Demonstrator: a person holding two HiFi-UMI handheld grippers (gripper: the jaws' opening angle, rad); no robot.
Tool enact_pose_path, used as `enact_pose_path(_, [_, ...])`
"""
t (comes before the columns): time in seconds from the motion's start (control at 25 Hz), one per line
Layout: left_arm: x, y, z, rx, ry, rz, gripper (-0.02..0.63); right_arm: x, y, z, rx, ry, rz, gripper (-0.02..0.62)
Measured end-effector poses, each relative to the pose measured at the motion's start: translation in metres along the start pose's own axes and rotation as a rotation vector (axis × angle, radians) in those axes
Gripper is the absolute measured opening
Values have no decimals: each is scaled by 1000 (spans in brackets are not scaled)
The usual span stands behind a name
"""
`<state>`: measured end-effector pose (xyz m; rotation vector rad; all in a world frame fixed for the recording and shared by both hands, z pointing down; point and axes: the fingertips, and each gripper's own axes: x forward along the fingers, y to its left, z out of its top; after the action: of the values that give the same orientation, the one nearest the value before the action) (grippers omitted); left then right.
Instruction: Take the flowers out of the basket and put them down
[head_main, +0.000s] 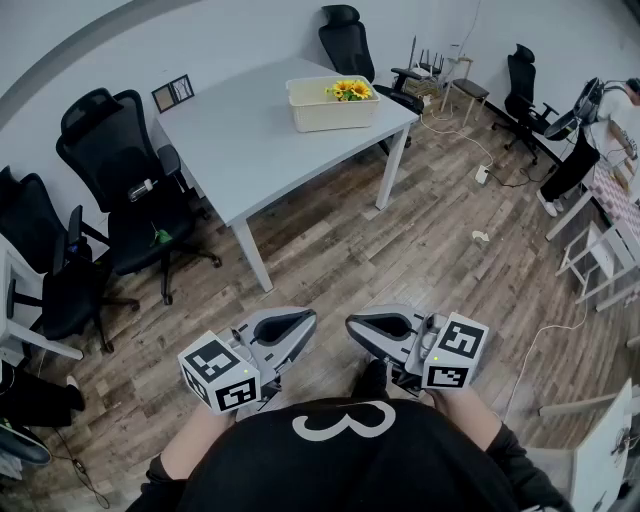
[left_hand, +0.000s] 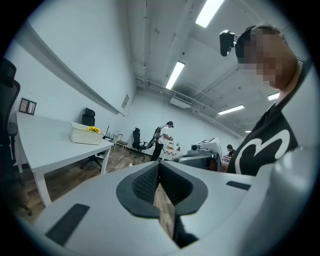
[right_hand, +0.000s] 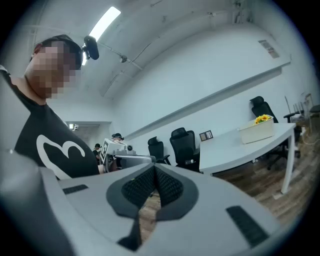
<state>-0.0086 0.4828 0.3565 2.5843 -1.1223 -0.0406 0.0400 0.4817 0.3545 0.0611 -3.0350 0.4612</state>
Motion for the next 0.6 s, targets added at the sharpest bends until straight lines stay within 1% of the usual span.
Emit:
enact_pose_path(0.4, [30, 8, 4, -5, 14, -14, 9, -4, -32, 5, 20, -16, 2, 8])
enact_pose_path(0.6, [46, 23, 5, -24, 25, -4, 9, -4, -56, 9, 64, -22, 7, 8])
